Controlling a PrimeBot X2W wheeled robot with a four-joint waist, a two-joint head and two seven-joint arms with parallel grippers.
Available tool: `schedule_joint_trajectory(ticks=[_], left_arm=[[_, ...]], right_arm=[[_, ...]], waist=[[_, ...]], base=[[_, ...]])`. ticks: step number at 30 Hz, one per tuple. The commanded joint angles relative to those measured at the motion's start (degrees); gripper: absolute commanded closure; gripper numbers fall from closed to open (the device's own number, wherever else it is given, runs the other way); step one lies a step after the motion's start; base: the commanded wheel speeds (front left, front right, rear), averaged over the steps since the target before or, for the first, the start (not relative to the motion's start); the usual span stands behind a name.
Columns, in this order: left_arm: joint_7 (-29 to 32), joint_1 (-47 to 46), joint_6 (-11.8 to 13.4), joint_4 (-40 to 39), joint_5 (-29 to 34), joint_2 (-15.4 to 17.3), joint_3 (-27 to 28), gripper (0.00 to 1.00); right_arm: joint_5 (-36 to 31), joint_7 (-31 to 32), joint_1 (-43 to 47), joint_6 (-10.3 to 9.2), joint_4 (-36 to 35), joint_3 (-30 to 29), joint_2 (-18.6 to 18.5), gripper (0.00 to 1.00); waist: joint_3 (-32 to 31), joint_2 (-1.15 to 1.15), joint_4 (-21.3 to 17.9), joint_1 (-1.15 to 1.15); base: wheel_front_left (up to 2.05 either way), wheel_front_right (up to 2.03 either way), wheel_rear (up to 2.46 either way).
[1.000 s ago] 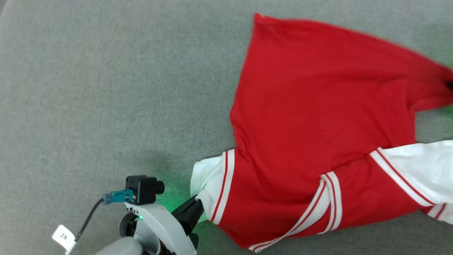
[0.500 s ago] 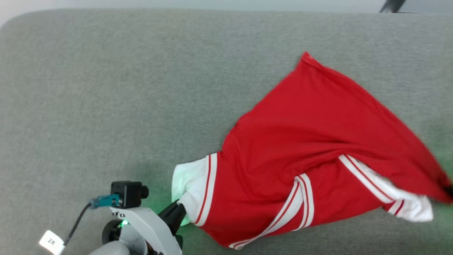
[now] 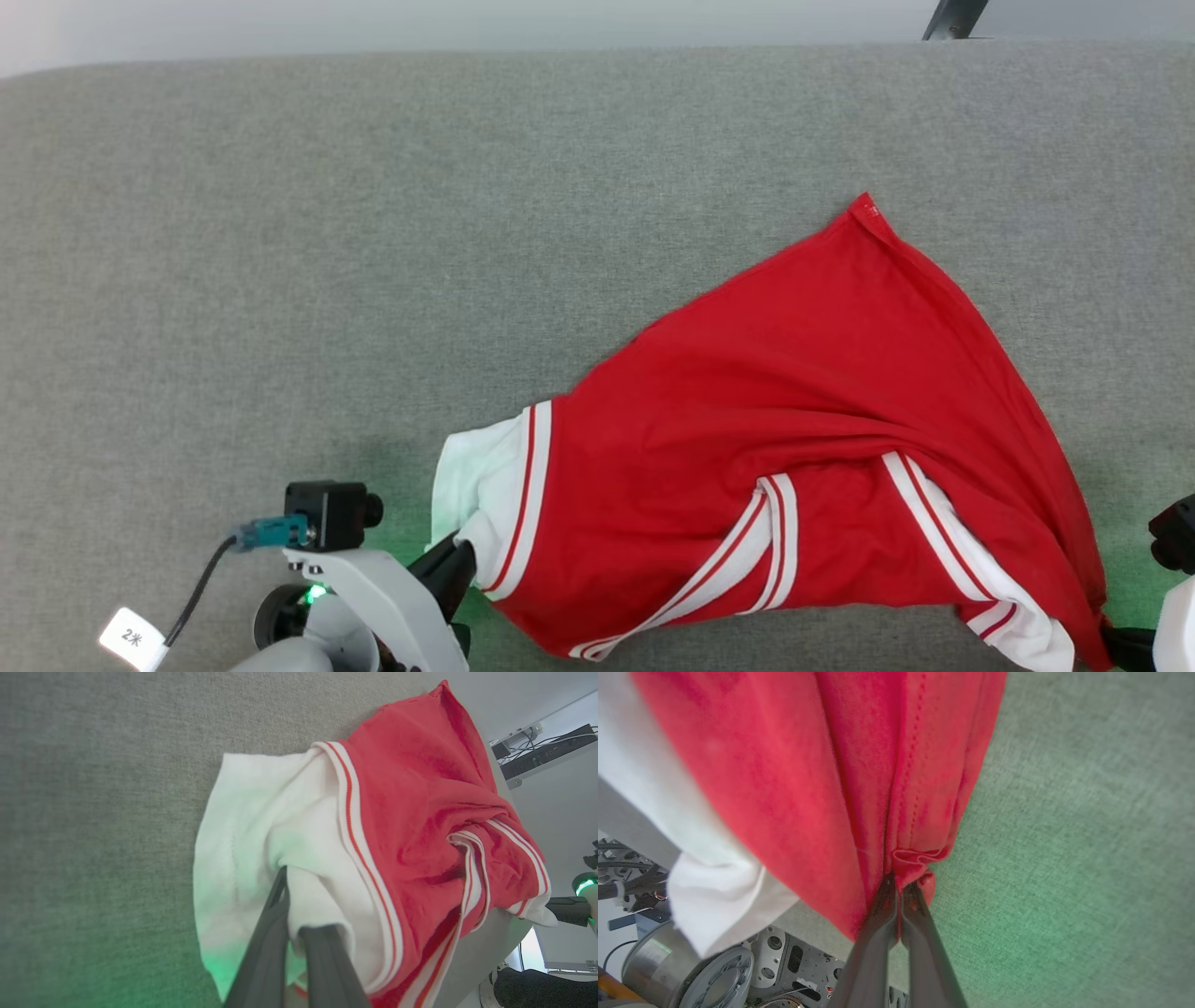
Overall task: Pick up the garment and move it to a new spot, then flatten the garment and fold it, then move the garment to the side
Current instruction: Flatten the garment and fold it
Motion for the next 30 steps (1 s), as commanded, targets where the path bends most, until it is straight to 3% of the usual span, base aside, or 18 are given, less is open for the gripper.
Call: schedule_joint_trajectory(ticks=[1, 2, 3, 12, 16, 23, 30], left_arm=[[0.1, 0.1, 0.2, 0.2, 0.3, -0.1, -0.1, 1.0], [0.1, 0.1, 0.2, 0.2, 0.3, -0.2, -0.2, 1.0], [0.1, 0.2, 0.2, 0.2, 0.3, -0.2, -0.2, 1.0], [-0.4, -0.3, 0.1, 0.2, 0.8, -1.0, -0.4, 1.0], [-0.1, -1.7, -0.3, 0.4, 1.4, -1.8, -0.5, 1.0], [0.2, -4.1, -1.2, 1.6, 2.4, -3.9, -0.7, 1.0], [-0.2, -6.4, -2.3, 4.0, 3.1, -6.5, -0.9, 1.0]], right_arm=[[-1.4, -0.2, 1.7, 0.05, -0.1, -0.9, 2.4, 0.69], [-2.4, -0.7, 1.7, 0.05, -0.6, -2.5, 3.0, 0.17], [-3.2, -0.8, 1.5, 0.05, -1.9, -3.7, 3.0, 0.0], [-2.1, 3.9, -2.8, 0.0, -13.2, -18.6, -1.3, 0.0], [-7.2, 6.6, -10.9, 0.0, -13.3, -19.9, 1.1, 0.0], [-15.9, 9.2, -29.2, 0.0, -3.2, -9.5, 11.6, 0.0], [-19.9, 6.6, -41.9, 0.0, 12.2, 2.8, 15.6, 0.0]], waist=[[-0.1, 0.0, -0.2, 0.0], [-0.2, 0.0, -0.3, 0.0], [-0.3, 0.0, -0.3, 0.0], [0.1, 0.0, 1.2, 0.0], [1.8, 0.0, 3.0, 0.0], [5.5, 0.0, 6.4, 0.0], [8.3, 0.0, 8.8, 0.0]], base=[[0.0, 0.0, 0.0], [0.0, 0.0, 0.0], [0.0, 0.0, 0.0], [0.0, 0.0, 0.0], [0.0, 0.0, 0.0], [0.0, 0.0, 0.0], [0.0, 0.0, 0.0]])
